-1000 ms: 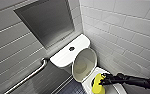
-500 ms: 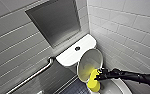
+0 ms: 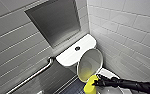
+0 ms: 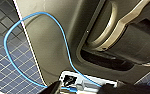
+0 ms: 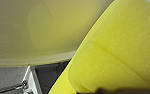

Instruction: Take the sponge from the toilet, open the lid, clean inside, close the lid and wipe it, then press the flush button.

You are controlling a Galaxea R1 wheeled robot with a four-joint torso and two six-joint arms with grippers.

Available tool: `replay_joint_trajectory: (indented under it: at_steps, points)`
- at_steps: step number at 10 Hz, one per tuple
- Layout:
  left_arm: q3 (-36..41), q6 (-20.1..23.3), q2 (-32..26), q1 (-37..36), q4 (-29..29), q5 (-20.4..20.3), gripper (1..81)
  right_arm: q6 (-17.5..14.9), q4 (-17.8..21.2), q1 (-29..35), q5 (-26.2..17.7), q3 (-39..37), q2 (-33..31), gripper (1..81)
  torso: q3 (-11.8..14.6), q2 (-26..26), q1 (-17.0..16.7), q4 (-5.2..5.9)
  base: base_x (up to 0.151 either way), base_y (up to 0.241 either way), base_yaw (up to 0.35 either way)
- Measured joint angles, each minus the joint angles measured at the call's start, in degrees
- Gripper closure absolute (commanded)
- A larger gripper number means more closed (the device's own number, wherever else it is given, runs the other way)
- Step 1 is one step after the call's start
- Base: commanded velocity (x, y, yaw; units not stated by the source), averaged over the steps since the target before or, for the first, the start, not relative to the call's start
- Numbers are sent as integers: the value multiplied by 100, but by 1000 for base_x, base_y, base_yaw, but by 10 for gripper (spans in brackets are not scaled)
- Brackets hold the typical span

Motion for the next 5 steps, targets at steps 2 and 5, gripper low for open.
replay_joint_trajectory:
  at_steps: [2,5]
  points:
    - [0,0,-5,0,0,2,10,308,-24,-333,422,-7,0,811,0,0,0,0,0,0,0]
    - [9,0,-49,-59,0,4,10,358,-22,-510,807,-7,-302,811,0,0,0,0,0,0,0]
